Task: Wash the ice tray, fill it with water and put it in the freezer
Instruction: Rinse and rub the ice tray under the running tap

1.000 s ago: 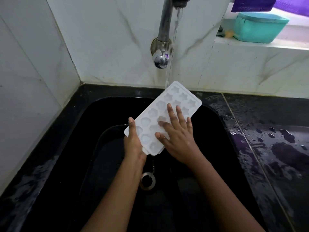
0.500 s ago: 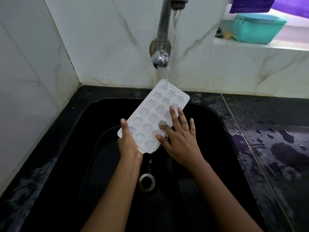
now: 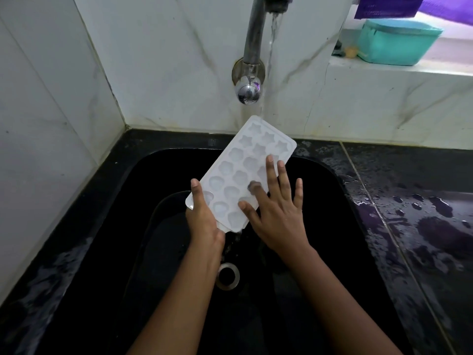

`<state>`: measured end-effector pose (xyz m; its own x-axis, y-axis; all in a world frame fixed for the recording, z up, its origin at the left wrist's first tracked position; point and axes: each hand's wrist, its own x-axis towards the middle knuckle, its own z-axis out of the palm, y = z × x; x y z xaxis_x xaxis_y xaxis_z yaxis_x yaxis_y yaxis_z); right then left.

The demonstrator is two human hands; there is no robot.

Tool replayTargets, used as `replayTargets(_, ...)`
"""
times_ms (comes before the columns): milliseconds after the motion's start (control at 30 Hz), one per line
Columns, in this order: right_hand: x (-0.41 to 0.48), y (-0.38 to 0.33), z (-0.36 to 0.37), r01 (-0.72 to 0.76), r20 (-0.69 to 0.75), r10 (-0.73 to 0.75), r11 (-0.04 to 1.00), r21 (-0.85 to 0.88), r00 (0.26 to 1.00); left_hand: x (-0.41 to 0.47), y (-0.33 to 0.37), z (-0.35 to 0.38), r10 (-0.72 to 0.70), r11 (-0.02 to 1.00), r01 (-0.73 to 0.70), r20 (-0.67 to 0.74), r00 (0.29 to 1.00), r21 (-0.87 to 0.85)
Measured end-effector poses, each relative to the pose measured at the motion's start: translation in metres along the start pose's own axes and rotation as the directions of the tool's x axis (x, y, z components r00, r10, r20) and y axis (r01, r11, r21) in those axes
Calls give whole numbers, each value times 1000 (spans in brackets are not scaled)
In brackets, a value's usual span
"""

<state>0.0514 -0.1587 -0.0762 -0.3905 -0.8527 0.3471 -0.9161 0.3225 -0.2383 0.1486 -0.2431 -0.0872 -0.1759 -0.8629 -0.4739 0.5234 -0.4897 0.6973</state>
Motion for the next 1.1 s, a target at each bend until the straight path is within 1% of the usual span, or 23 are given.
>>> replayTargets(67, 1, 0, -1, 29, 68, -30, 999, 18, 997, 1, 2, -2, 12, 1000, -12, -11, 1000, -5)
replayTargets(100, 2, 2, -3, 33, 79, -34, 999, 17, 996, 2, 2, -3, 18, 1000, -18, -17, 1000, -2)
replayTargets(200, 3, 7, -6, -5, 1, 5, 1000, 4, 1000, 0, 2, -3, 24, 1000, -24, -18, 1000, 19)
replayTargets(267, 1, 3, -3, -28, -14, 28, 1000, 1, 1000, -3, 1, 0, 26, 999, -26, -2, 1000, 21)
replayTargets(367, 0, -2, 1, 16, 55, -18, 999, 49, 998, -2, 2, -1, 32, 999, -32, -19, 999, 3)
replayTargets(433, 3, 0, -2, 18, 89, -23, 998, 57, 996, -1, 3, -3, 42, 999, -41, -45, 998, 9)
replayTargets(533, 3, 4, -4, -30, 23, 30, 999, 13, 999, -2, 0, -2, 30, 999, -29, -56, 998, 23)
replayTargets(600, 1, 0, -2, -30, -4, 30, 999, 14, 1000, -4, -1, 0, 23, 999, -22, -54, 998, 25)
replayTargets(733, 2, 0, -4, 22, 118, -30, 997, 69, 993, -3, 1, -3, 34, 999, -34, -81, 996, -5)
replayTargets(833, 4, 9, -6, -2, 70, 0, 1000, 25, 998, -6, 0, -3, 51, 999, -51, -81, 995, 7)
replayTargets(900, 1, 5, -3, -26, 10, 26, 999, 24, 1000, -10, -1, 0, 51, 998, -48, -81, 995, 31)
replayTargets(933, 0, 2, -2, -21, 10, 20, 999, 31, 1000, -10, -1, 1, 45, 999, -42, -83, 996, 32)
replayTargets(1033, 0, -1, -3, 43, 110, -47, 998, 39, 993, -9, 2, -1, 43, 999, -42, -104, 994, 15)
replayTargets(1100, 3, 5, -7, 76, 116, -78, 997, 22, 990, -6, 4, -4, 53, 998, -50, -120, 991, 26)
